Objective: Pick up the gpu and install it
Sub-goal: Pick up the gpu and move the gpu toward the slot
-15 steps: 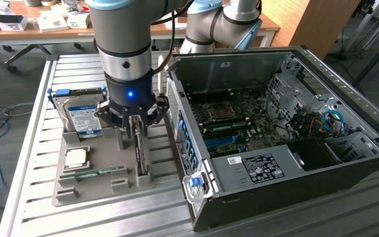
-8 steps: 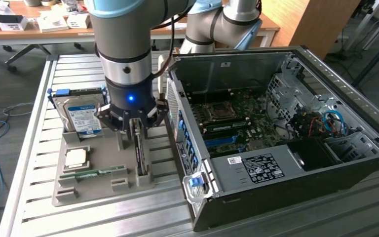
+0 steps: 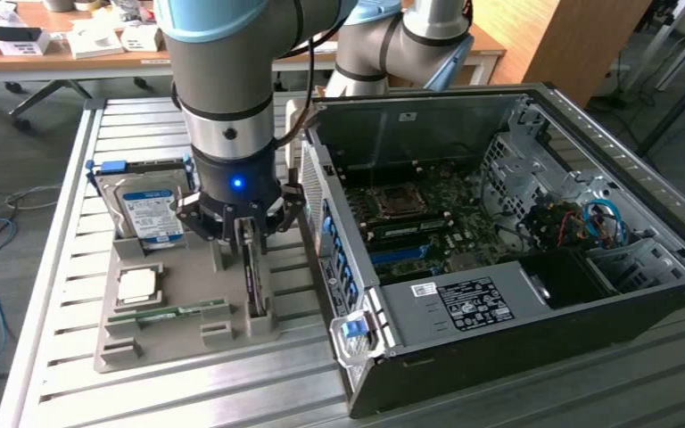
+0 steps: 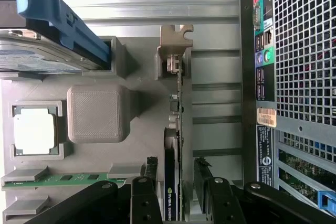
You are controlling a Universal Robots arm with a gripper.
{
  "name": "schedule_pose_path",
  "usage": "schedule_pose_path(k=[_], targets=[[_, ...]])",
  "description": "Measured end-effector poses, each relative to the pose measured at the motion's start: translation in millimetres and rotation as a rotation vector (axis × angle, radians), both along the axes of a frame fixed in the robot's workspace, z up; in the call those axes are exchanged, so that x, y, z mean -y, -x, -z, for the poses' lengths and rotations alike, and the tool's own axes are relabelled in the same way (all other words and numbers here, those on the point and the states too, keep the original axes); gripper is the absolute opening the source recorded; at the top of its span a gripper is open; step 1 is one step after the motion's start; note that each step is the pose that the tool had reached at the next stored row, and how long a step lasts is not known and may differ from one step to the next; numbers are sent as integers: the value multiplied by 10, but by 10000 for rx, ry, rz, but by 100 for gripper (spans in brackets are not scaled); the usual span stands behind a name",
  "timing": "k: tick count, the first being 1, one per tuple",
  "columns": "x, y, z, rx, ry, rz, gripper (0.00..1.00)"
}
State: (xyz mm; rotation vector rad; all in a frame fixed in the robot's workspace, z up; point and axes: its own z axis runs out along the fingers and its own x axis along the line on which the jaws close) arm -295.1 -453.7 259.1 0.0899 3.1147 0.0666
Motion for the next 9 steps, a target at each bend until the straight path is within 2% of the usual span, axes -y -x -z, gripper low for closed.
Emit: schedule_pose_path(k=[9], targets=[[0, 16, 85, 2, -1, -1, 41]])
